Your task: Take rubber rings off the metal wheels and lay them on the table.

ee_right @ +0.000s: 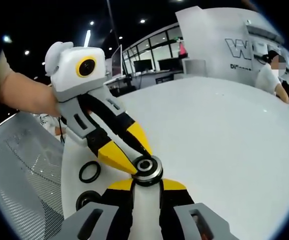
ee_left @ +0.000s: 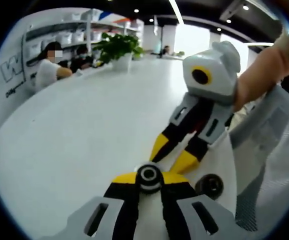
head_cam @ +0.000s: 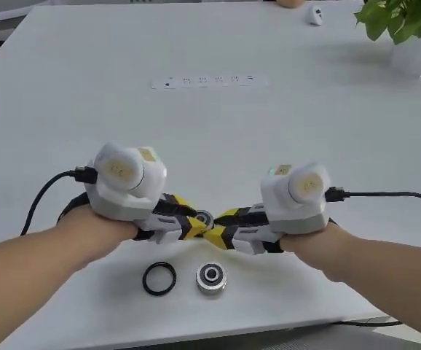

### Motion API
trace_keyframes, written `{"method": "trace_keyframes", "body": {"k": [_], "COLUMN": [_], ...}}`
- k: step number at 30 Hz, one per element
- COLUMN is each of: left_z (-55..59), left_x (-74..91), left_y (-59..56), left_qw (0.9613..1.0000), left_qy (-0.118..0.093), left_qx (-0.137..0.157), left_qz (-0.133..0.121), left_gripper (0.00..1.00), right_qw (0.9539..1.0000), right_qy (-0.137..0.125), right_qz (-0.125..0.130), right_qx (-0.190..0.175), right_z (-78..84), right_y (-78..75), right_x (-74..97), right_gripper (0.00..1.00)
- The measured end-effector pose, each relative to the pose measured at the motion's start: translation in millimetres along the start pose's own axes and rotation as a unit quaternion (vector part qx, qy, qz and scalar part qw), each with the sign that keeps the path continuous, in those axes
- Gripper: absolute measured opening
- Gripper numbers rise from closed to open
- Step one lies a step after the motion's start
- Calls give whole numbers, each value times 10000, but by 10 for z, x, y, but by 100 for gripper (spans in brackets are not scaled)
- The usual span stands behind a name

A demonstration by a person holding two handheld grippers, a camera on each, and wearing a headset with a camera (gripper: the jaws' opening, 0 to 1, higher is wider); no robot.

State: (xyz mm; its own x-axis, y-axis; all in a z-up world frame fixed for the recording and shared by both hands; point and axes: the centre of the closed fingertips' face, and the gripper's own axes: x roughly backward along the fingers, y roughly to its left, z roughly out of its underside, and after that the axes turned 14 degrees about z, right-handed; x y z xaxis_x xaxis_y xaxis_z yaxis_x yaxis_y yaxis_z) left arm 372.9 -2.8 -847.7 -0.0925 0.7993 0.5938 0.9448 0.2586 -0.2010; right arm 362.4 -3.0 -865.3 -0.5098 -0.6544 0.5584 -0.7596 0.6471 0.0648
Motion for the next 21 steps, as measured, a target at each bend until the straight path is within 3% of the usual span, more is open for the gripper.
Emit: {"method": "trace_keyframes", "body": {"k": [3, 11, 15, 17, 18, 21], "left_z": [11, 7, 8, 11, 20, 26], "left_x": [-8, -3, -2, -3, -1, -4], "left_y": [18, 14, 10, 3, 6, 25], "left_qw": [9995, 9994, 9995, 9992, 9982, 9984], "left_qy": [122, 117, 86, 111, 187, 175], "left_qx": [-278, -302, -264, -329, -512, -477], "left_qz": [-57, -131, -172, -206, -239, -260], "left_gripper": [14, 14, 14, 14, 14, 14], "right_qw": [10000, 9999, 9997, 9997, 9996, 9991], "right_qy": [-2, 17, 33, 66, 91, 113], "right_qz": [13, 130, 158, 166, 198, 315], "right_qx": [14, 65, 164, 145, 174, 248], "right_z": [0, 32, 27, 27, 30, 33], "right_y": [-1, -38, -30, -31, -33, -63], "right_x": [1, 13, 15, 18, 11, 5], "right_gripper": [16, 5, 4, 3, 2, 0]}}
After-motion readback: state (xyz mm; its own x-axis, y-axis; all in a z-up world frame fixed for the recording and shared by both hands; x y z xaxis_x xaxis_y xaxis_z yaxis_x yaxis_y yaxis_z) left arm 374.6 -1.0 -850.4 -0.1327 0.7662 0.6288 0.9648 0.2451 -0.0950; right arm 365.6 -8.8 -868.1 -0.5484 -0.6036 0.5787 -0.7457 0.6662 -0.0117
